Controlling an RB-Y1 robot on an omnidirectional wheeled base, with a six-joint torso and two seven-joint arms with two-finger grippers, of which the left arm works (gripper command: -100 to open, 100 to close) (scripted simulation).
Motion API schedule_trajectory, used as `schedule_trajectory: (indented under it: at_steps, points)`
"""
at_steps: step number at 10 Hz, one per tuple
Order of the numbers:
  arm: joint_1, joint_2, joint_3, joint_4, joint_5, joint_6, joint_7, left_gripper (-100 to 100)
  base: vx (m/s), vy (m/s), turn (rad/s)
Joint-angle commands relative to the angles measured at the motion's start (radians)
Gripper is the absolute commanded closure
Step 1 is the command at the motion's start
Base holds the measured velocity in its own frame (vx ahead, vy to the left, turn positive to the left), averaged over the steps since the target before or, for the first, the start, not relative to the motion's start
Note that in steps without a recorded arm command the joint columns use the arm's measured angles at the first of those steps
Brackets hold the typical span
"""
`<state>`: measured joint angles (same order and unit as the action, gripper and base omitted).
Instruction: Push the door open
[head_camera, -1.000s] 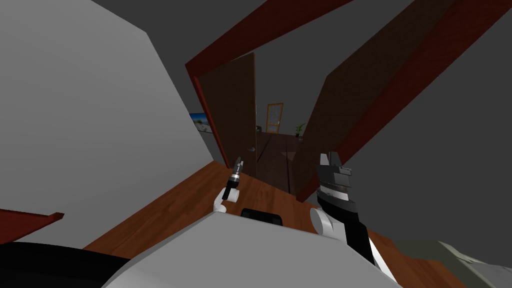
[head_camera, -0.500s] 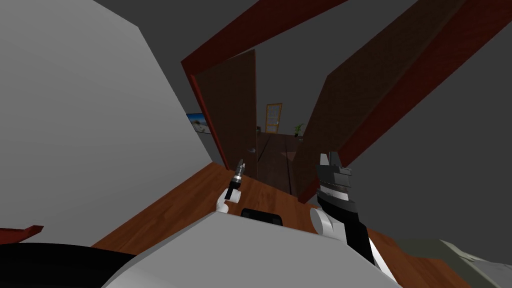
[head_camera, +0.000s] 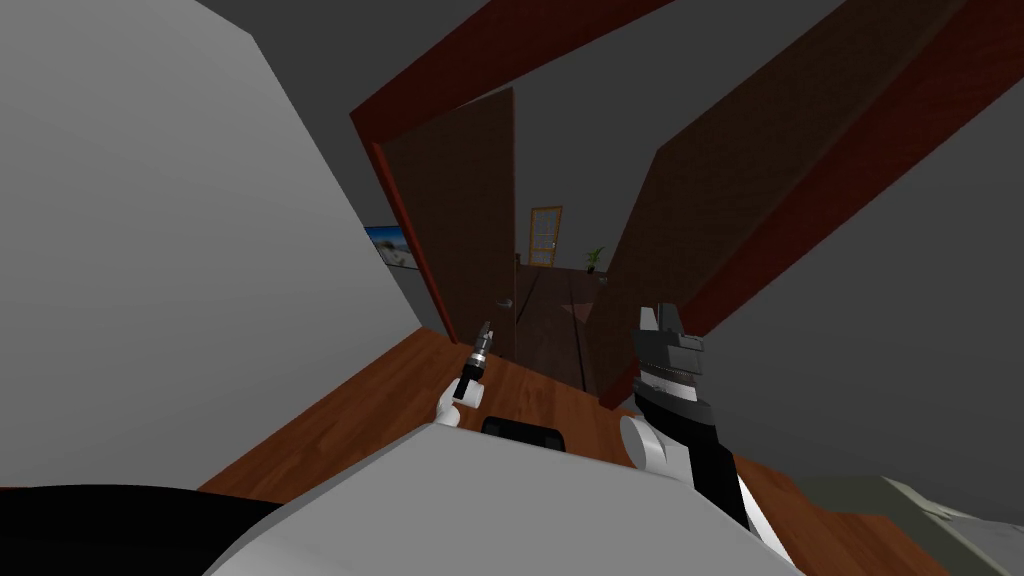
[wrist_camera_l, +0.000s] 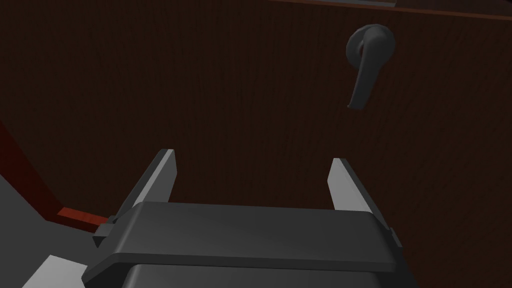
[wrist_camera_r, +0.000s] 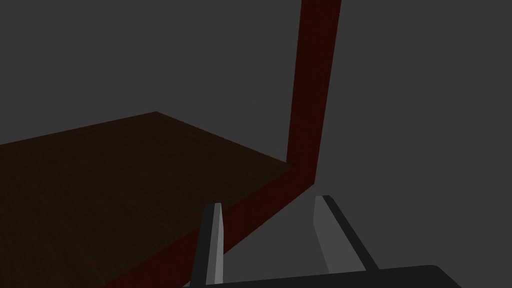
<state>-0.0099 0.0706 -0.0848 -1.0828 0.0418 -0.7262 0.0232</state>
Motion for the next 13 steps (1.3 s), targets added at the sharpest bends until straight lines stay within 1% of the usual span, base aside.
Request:
schedule_trajectory:
  at_steps: [1,2,5,6,7,12,13]
  points:
    - [-0.017,-0.004,-0.008,0.05,0.002,-0.009,-0.003,-100,0.079,0.089,-0.066]
    - [-0.017,-0.004,-0.008,0.053,0.002,-0.009,-0.003,-100,0.062,0.055,-0.02]
    - [-0.053,-0.01,-0.019,0.149,0.006,-0.023,-0.005,-100,0.063,0.073,-0.049]
    - [-0.065,-0.012,-0.023,0.173,0.008,-0.028,-0.006,-100,0.085,0.109,-0.037]
    - [-0.065,-0.012,-0.023,0.181,0.008,-0.028,-0.006,-100,0.049,0.071,-0.017]
    - [-0.115,-0.023,-0.038,0.314,0.014,-0.047,-0.009,-100,0.066,0.072,-0.042]
    - [-0.115,-0.023,-0.038,0.314,0.014,-0.047,-0.009,-100,0.044,0.052,-0.018]
